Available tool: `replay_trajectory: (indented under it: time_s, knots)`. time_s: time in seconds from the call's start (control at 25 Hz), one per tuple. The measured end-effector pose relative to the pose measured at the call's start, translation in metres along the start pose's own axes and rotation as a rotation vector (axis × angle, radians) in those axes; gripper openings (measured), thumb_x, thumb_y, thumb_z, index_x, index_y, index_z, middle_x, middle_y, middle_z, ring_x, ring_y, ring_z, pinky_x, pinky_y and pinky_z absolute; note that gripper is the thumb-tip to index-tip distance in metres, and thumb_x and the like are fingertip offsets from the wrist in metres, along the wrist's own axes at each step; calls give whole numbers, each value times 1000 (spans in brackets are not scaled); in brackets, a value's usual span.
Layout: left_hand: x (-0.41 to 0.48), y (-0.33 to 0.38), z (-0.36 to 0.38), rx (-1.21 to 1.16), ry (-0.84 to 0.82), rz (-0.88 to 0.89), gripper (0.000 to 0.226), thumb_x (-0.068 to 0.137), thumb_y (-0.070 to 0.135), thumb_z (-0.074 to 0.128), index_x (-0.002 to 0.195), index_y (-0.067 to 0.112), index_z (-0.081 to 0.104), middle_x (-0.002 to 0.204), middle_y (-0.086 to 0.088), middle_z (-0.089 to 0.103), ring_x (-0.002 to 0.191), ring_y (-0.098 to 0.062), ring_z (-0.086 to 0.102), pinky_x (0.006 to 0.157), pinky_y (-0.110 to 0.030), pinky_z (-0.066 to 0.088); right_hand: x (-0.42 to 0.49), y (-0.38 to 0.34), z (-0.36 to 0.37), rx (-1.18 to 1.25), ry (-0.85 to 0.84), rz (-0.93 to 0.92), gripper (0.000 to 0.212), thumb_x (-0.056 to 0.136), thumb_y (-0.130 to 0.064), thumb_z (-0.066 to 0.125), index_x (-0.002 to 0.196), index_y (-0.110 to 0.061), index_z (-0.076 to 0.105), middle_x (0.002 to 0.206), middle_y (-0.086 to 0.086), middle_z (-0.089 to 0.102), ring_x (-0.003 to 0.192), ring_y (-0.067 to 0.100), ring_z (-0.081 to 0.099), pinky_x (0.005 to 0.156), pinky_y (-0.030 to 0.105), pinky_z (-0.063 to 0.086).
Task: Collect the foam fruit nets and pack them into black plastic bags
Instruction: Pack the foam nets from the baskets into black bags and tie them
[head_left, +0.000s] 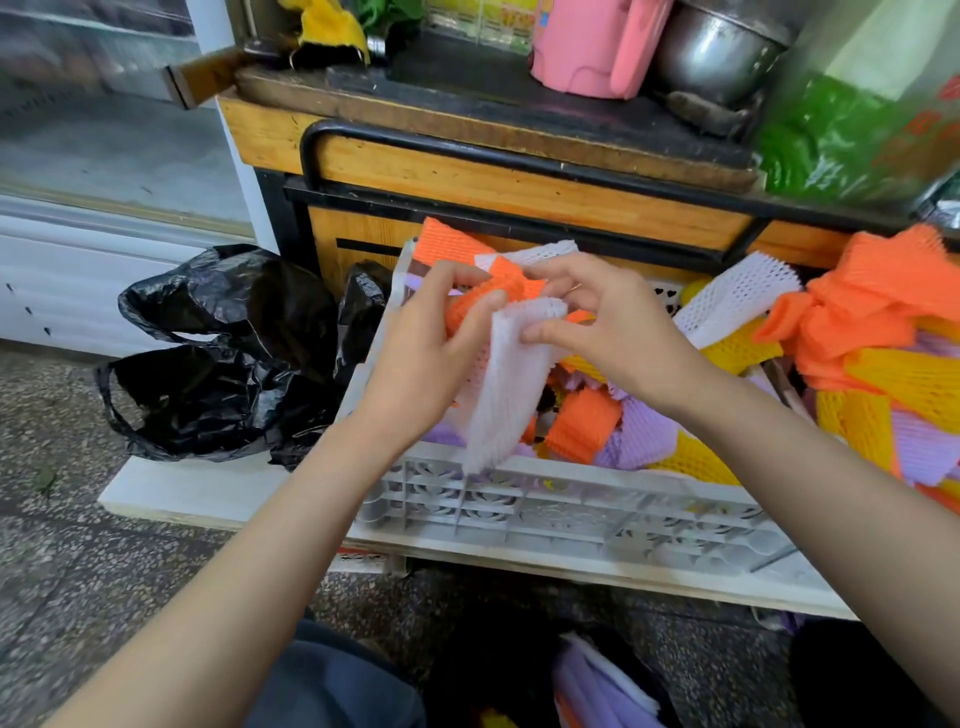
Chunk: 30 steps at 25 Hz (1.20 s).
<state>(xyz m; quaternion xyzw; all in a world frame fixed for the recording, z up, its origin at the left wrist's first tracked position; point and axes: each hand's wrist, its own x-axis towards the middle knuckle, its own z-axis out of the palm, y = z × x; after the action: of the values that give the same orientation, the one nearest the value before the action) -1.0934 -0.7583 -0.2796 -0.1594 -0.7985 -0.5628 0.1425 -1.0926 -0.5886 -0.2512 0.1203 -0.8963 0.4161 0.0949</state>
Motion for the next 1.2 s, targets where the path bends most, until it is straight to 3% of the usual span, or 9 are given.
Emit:
replay_trajectory:
  time_s: [0.16,0.28,0.44,0.56,0.68,0.76,0.92,1.04,1.2]
  knots:
    - [-10,5,0,-227,-9,-150,8,97,31,46,97,24,48,74,3,54,58,-1,49,55,-18,41,-3,-2,7,-149,-112,24,26,87,-32,64,110,-19,62,104,-6,60,100,13,56,89,33,45]
    - [-12,-5,-7,-475,-112,-317,35,87,47,52,108,19,51,99,5,61,88,-2,61,77,-22,48,-2,-4,9,-111,-81,50,22,88,-37,61,95,-17,60,92,5,65,87,23,60,79,43,47]
    - [-19,-18,-9,-548,-309,-336,36,81,30,70,114,22,58,109,3,69,100,-10,66,84,-29,54,4,-11,13,9,-7,60,16,87,-34,63,87,-19,57,90,10,67,85,26,63,77,44,51]
    - [-19,-28,-9,-476,-69,-304,28,78,16,75,100,28,61,99,4,70,92,-11,68,79,-32,56,11,-14,23,108,-41,10,19,89,-32,62,96,-15,57,96,10,67,91,23,63,82,38,49]
    - [-16,-45,-24,-384,187,-203,27,80,13,74,100,26,61,96,12,67,86,1,64,74,-18,52,19,-4,34,100,92,-7,21,94,-27,54,112,-17,50,105,-10,59,91,-10,55,84,11,41]
    - [-13,-56,-34,-297,285,-198,30,81,14,72,107,21,59,99,14,65,89,3,63,75,-16,50,18,13,47,51,111,55,23,94,-23,54,114,-14,51,104,-12,55,87,-14,51,81,8,39]
    - [-12,-68,-42,-207,304,-207,32,82,17,72,110,20,57,102,12,65,94,-3,63,80,-21,51,10,57,77,-70,-374,255,40,89,-23,62,124,-7,53,123,-1,56,112,7,52,103,22,38]
    - [-14,-73,-42,-151,271,-194,33,82,20,71,112,19,56,101,14,64,92,-1,61,77,-19,50,9,66,87,-99,-646,289,51,87,-23,65,133,-8,47,133,-3,50,123,6,47,106,20,34]
    - [-14,-77,-50,-172,294,-196,37,83,20,70,117,15,56,102,17,62,92,5,60,75,-13,49,19,70,90,-114,-658,337,53,79,-20,74,127,-11,53,124,-4,56,111,7,53,86,5,42]
